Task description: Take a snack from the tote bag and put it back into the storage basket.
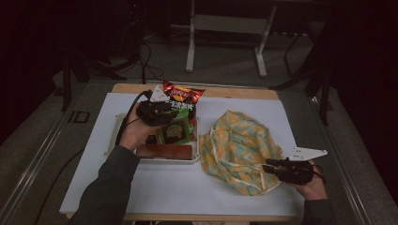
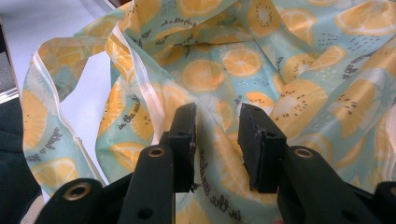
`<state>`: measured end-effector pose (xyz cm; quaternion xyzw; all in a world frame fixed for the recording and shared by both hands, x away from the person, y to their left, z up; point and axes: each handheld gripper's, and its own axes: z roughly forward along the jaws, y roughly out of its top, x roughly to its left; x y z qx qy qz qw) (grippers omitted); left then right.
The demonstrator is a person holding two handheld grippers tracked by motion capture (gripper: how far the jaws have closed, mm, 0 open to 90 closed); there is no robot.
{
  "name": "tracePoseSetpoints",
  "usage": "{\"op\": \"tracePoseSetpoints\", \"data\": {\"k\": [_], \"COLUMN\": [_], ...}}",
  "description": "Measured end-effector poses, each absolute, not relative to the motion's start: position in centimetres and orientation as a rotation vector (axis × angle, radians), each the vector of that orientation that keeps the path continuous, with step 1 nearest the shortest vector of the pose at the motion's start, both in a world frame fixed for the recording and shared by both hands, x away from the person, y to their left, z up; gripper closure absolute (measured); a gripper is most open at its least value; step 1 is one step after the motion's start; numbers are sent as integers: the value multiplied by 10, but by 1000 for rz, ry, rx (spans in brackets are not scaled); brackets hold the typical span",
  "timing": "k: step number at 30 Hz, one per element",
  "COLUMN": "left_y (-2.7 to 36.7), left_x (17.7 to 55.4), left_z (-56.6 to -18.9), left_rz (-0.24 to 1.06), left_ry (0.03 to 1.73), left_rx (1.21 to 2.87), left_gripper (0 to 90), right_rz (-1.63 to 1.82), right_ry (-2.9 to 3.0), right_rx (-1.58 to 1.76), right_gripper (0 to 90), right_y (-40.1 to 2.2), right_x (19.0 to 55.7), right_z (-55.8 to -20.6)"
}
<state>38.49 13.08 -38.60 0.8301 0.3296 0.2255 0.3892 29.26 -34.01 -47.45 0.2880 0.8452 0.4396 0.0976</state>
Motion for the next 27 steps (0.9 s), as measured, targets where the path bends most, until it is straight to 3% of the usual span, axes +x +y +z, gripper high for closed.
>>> {"op": "tracePoseSetpoints", "data": {"k": [8, 19, 27], "left_y": [112, 85, 74], "left_x": [381, 402, 414], "left_z": [-387, -392, -398], "left_rz": [580, 587, 551], "left_ry": [818, 899, 955], "left_rx": [2108, 2105, 2142], "left_gripper": [588, 500, 595], "right_rz": [1298, 1303, 1306], "right_ry": [2506, 2505, 2502], "right_rx": [853, 851, 854], "right_gripper": [670, 670, 669], "right_y": [-339, -340, -341], "right_x": [293, 292, 291], "right_z": [-475, -475, -474]}}
